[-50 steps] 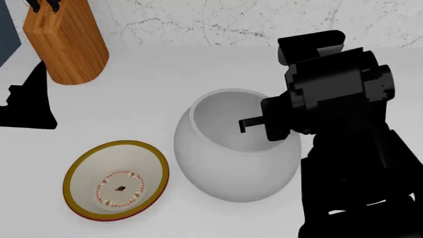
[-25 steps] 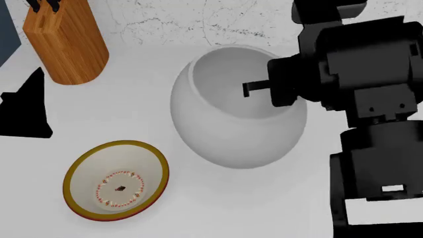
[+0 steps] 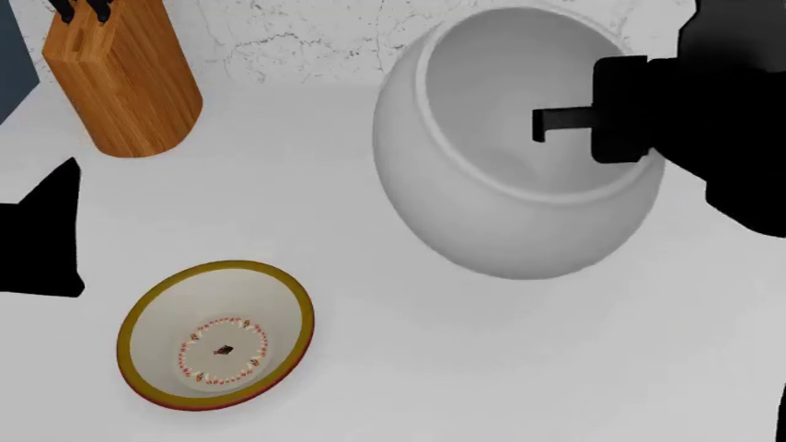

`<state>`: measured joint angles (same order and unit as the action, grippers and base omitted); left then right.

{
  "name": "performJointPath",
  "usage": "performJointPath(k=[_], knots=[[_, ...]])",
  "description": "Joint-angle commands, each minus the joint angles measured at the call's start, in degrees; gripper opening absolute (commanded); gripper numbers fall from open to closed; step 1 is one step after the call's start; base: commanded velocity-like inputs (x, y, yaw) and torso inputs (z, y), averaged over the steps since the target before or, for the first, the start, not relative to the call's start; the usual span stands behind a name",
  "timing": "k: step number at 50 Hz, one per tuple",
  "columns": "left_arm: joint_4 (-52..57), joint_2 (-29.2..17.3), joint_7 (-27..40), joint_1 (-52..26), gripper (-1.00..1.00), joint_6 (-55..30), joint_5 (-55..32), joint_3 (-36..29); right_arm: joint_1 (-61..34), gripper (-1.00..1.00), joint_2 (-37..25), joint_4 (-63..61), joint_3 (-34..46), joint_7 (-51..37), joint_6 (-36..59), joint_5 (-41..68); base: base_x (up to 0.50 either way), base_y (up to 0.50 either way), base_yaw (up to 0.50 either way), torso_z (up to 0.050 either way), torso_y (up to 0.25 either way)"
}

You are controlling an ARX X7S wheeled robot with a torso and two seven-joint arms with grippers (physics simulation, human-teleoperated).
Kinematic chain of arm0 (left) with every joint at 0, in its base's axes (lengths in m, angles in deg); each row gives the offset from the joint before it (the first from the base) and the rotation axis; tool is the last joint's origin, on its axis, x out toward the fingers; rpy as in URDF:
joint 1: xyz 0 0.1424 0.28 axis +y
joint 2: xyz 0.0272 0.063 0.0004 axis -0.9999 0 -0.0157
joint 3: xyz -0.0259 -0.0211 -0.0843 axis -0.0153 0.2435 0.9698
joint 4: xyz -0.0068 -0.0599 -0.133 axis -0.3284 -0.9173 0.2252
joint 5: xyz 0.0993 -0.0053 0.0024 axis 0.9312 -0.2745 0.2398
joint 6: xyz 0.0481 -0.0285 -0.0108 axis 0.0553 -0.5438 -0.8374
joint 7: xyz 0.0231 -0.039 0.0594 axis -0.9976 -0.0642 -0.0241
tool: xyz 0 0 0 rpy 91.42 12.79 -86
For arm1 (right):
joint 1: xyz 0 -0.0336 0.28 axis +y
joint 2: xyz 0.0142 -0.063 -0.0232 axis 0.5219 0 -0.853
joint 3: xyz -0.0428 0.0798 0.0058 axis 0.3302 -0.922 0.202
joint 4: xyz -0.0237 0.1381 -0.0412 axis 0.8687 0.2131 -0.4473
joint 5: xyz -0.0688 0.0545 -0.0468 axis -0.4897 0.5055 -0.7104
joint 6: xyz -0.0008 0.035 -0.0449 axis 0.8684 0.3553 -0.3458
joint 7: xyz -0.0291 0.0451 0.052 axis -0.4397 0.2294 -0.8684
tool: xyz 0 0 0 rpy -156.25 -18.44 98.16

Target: Stack the bowls from largest to smallest.

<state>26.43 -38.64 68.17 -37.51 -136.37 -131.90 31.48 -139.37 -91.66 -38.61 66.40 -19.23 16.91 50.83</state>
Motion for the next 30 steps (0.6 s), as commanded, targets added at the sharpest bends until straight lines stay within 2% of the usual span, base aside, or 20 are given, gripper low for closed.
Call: performJointPath(k=[1,14,17,21,24,25,26,30], knots=[[2.68,-1.62,0.87,0.11,1.0,-3.15,-4.23,0.96,1.34,-1.0,-5.76,-6.42,-1.65,-12.63,1.32,15.07,0.0,0.0,0.0,0.0,0.0],[3.91,-3.39,1.69,1.25,1.0,-3.58,-7.18,1.61,0.14,-1.0,-12.65,-10.95,-4.7,-32.03,0.71,37.94,0.0,0.0,0.0,0.0,0.0],[3.7,-2.98,2.27,1.23,1.0,-3.56,-7.66,1.81,0.63,-1.0,-14.46,-14.84,-7.25,-39.53,0.77,46.68,0.0,0.0,0.0,0.0,0.0],[2.31,-1.72,4.4,0.44,1.0,-4.13,-9.71,3.21,2.59,-1.0,-15.99,-19.35,-9.48,-44.41,-1.03,51.39,0.0,0.0,0.0,0.0,0.004],[-0.27,-0.21,10.2,-1.04,1.0,-7.4,-16.73,6.07,4.02,-1.0,-16.71,-22.22,-10.19,-45.74,-2.22,52.23,0.0,0.0,0.0,0.0,0.0],[-2.02,0.26,14.49,-1.58,1.0,-8.84,-21.94,7.72,4.84,-1.0,-16.84,-22.94,-10.18,-44.41,-2.68,51.3,0.0,0.0,0.0,0.0,0.0],[-1.23,-0.3,14.34,-1.69,1.0,-9.02,-22.05,7.54,5.11,-1.0,-16.95,-23.14,-10.01,-43.89,-2.82,51.07,0.0,0.0,0.0,0.0,0.0],[-5.97,-2.91,28.5,-1.65,1.0,-10.06,-38.71,8.52,6.06,-1.0,-17.3,-23.55,-9.51,-43.36,-3.4,50.86,0.0,0.0,0.0,0.0,0.0]])
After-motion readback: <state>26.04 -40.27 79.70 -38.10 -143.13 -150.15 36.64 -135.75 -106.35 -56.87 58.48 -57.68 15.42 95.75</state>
